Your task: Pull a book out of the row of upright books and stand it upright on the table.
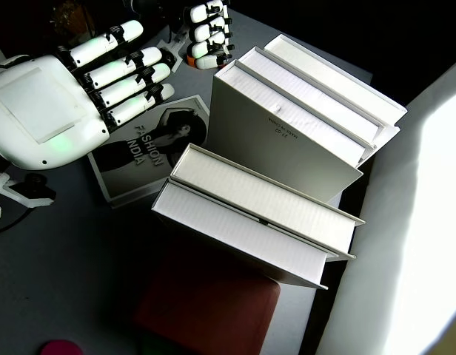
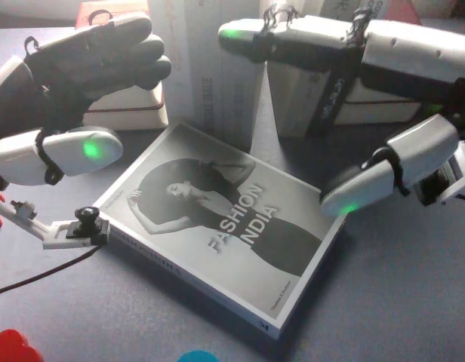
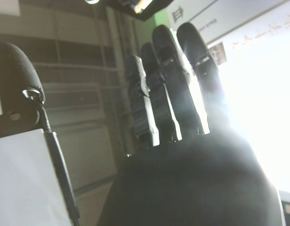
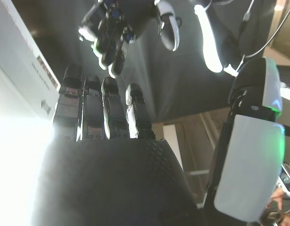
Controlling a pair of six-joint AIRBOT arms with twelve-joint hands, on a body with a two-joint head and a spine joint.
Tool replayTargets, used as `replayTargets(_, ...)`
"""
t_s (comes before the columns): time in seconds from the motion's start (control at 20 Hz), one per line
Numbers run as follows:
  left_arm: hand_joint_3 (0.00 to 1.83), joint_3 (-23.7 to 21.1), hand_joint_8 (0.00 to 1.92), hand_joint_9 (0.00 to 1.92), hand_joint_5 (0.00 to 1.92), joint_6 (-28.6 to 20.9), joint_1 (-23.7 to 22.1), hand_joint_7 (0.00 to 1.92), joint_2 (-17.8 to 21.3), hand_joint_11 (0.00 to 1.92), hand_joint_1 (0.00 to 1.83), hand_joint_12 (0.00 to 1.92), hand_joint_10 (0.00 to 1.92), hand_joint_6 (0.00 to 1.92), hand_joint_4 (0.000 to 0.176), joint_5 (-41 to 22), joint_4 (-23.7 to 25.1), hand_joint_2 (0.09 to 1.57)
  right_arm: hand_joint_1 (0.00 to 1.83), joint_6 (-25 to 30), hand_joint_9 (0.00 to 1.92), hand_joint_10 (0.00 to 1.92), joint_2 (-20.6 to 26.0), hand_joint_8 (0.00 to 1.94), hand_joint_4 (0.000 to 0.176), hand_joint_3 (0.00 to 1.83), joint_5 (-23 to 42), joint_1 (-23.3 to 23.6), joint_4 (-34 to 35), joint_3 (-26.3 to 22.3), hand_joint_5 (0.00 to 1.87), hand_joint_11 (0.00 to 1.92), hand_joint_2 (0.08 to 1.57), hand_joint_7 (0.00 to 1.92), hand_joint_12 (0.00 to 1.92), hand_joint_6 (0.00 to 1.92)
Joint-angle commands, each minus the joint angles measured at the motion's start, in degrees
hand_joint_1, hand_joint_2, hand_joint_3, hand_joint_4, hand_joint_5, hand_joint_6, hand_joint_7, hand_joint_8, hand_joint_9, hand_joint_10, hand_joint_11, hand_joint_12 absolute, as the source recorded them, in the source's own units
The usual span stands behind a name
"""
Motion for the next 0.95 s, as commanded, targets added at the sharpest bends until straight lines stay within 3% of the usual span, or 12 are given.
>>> replayTargets(0.0, 0.01, -0.01, 0.0, 0.69, 0.54, -0.65, -0.17, 0.63, -0.22, 0.13, 0.99, 1.44, 0.0, 0.0, 0.0, -6.27, -2.01, 0.86, 0.65, -0.59, 0.05, 0.0, 0.5, 0.0, 0.041, 0.0, 6.12, 0.02, 5.12, -0.32, 0.0, 0.0, 0.85, 0.01, 0.69, 0.0)
replayTargets(0.05, 0.0, -0.01, 0.0, 0.69, 0.53, -0.65, -0.1, 0.63, -0.23, 0.14, 0.97, 1.46, 0.0, 0.0, 0.0, -6.31, -2.07, 0.87, 0.67, -1.39, 0.01, 0.0, 0.98, 0.0, 0.053, 0.0, 6.47, -0.36, 6.1, -0.64, 0.0, 0.0, 0.85, 0.0, 0.52, 0.0)
replayTargets(0.1, 0.0, -0.01, 0.0, 0.69, 0.53, -0.65, -0.01, 0.64, -0.23, 0.15, 0.97, 1.48, 0.01, 0.0, 0.0, -6.33, -2.13, 0.85, 0.69, -2.11, 0.0, 0.0, 1.33, 0.0, 0.075, 0.0, 6.69, -0.67, 6.96, -0.88, 0.0, 0.0, 0.86, 0.0, 0.43, 0.0)
replayTargets(0.15, 0.0, -0.01, 0.0, 0.68, 0.52, -0.65, 0.12, 0.62, -0.23, 0.14, 0.98, 1.49, 0.0, 0.0, 0.0, -6.34, -2.24, 0.86, 0.71, -2.74, 0.01, 0.0, 1.62, 0.0, 0.088, 0.0, 6.8, -0.96, 7.56, -1.1, 0.0, 0.0, 0.84, 0.0, 0.7, 0.0)
replayTargets(0.2, 0.0, 0.01, 0.0, 0.69, 0.51, -0.65, 0.32, 0.62, -0.23, 0.15, 0.98, 1.49, 0.0, 0.0, 0.0, -6.34, -2.44, 0.85, 0.72, -3.23, 0.01, 0.0, 1.84, 0.0, 0.081, 0.0, 6.99, -1.33, 8.2, -1.27, 0.0, 0.0, 0.85, 0.0, 0.88, 0.0)
replayTargets(0.25, 0.0, 0.09, 0.0, 0.7, 0.52, -0.65, 0.44, 0.64, -0.23, 0.17, 0.97, 1.47, 0.01, 0.0, 0.0, -6.26, -2.6, 0.84, 0.71, -3.42, 0.04, 0.01, 1.85, 0.0, 0.09, 0.0, 7.18, -1.61, 8.69, -1.29, 0.0, 0.0, 0.86, 0.0, 0.96, 0.0)
replayTargets(0.35, 0.0, 0.08, 0.0, 0.69, 0.51, -0.65, 0.47, 0.64, -0.26, 0.15, 1.01, 1.46, 0.01, 0.0, 0.0, -6.16, -2.64, 0.84, 0.68, -3.71, 0.07, 0.01, 2.03, 0.0, 0.047, 0.0, 7.83, -2.33, 9.84, -1.36, 0.0, 0.0, 0.88, 0.0, 1.14, 0.0)
replayTargets(0.45, 0.0, 0.08, 0.01, 0.69, 0.53, -0.65, 0.48, 0.65, -0.37, 0.12, 1.05, 1.48, 0.01, 0.01, 0.0, -6.08, -2.65, 0.82, 0.67, -3.87, 0.03, 0.01, 2.27, 0.0, 0.038, 0.0, 8.01, -2.69, 10.45, -1.49, 0.0, 0.0, 0.88, 0.0, 1.12, 0.0)
replayTargets(0.7, 0.0, 0.35, 0.0, 0.62, 0.53, -0.65, 0.85, 0.58, -0.71, 0.07, 0.98, 1.49, 0.0, 0.0, 0.0, -6.03, -2.92, 0.84, 0.71, -4.77, 0.07, 0.01, 2.38, 0.0, 0.054, 0.0, 8.52, -3.43, 12.05, -1.6, 0.0, 0.0, 0.87, 0.0, 1.19, 0.0)
replayTargets(0.75, 0.0, 0.45, 0.0, 0.62, 0.52, -0.65, 0.95, 0.57, -0.81, 0.08, 0.95, 1.49, 0.0, 0.0, 0.0, -6.03, -3.03, 0.84, 0.72, -5.04, 0.06, 0.01, 2.39, 0.0, 0.064, 0.0, 8.73, -3.8, 12.54, -1.6, 0.0, 0.0, 0.88, 0.0, 1.13, 0.0)
replayTargets(0.85, 0.0, 0.46, 0.0, 0.63, 0.53, -0.65, 0.96, 0.57, -0.84, 0.1, 1.0, 1.53, 0.01, 0.0, 0.0, -6.03, -3.09, 0.83, 0.72, -5.47, 0.06, 0.01, 2.45, 0.0, 0.059, 0.0, 8.9, -4.18, 13.09, -1.68, 0.0, 0.0, 0.89, 0.0, 1.12, 0.0)
replayTargets(0.9, 0.0, 0.46, 0.0, 0.63, 0.53, -0.65, 0.96, 0.57, -0.92, 0.08, 0.98, 1.55, 0.01, 0.0, 0.0, -6.03, -3.15, 0.84, 0.73, -5.49, 0.07, 0.01, 2.49, 0.0, 0.066, 0.0, 9.0, -4.2, 13.2, -1.76, 0.0, 0.0, 0.89, 0.0, 1.08, 0.0)
